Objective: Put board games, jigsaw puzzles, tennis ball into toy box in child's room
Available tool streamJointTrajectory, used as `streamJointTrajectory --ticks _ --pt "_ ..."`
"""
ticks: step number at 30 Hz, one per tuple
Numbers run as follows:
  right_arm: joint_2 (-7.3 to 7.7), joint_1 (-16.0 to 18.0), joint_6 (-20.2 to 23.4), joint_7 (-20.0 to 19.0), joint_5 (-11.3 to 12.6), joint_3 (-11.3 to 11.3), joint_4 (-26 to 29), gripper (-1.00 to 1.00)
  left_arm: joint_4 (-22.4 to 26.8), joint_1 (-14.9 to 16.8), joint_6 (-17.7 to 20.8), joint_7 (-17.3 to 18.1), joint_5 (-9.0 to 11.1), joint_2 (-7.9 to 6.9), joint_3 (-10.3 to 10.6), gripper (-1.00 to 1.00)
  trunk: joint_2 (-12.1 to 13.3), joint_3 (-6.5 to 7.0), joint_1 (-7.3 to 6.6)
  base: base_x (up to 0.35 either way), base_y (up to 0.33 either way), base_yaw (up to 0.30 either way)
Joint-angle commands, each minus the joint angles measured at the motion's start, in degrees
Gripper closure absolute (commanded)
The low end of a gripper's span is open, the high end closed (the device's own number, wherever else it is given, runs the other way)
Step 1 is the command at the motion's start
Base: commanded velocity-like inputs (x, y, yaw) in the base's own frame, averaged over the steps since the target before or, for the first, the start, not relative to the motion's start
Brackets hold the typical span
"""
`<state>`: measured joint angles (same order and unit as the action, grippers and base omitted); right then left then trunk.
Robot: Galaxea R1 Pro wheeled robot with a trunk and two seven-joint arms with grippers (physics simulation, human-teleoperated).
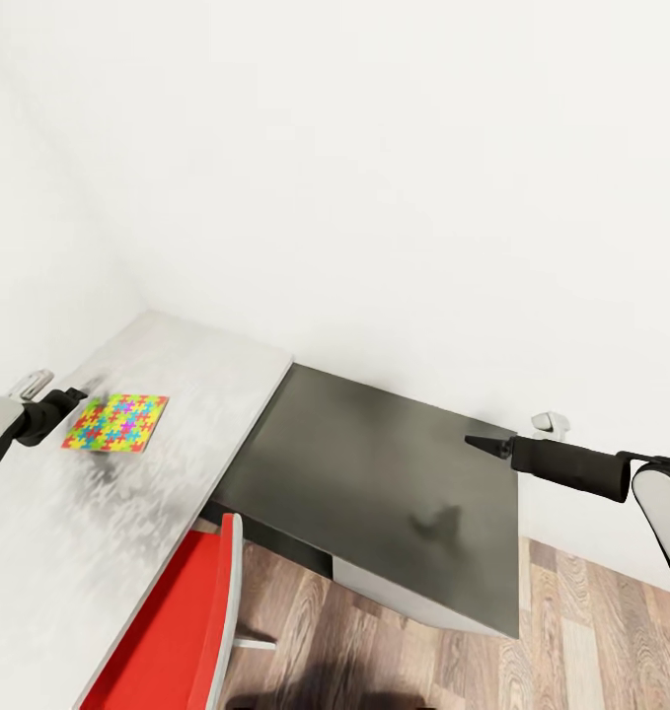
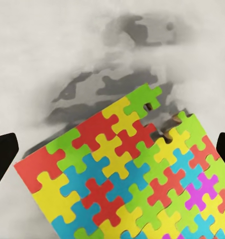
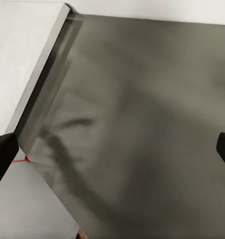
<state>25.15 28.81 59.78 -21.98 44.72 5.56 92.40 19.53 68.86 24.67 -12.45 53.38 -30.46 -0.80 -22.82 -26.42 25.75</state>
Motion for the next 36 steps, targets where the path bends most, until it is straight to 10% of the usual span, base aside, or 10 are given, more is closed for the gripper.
streamJointTrajectory --ticks 1,36 --pt "0.0 0.04 0.22 -0.59 -0.52 0.05 0.02 -1.0 0.13 0.02 0.24 -0.47 0.54 0.06 -0.08 -1.0 -0.1 -0.12 0.03 0.0 0.0 0.008" --pt "-0.02 -0.05 0.22 -0.61 -0.51 -0.09 0.06 -1.0 0.38 1.56 0.24 -0.47 0.5 0.09 -0.15 -1.0 -0.1 -2.97 0.03 0.0 0.0 0.001"
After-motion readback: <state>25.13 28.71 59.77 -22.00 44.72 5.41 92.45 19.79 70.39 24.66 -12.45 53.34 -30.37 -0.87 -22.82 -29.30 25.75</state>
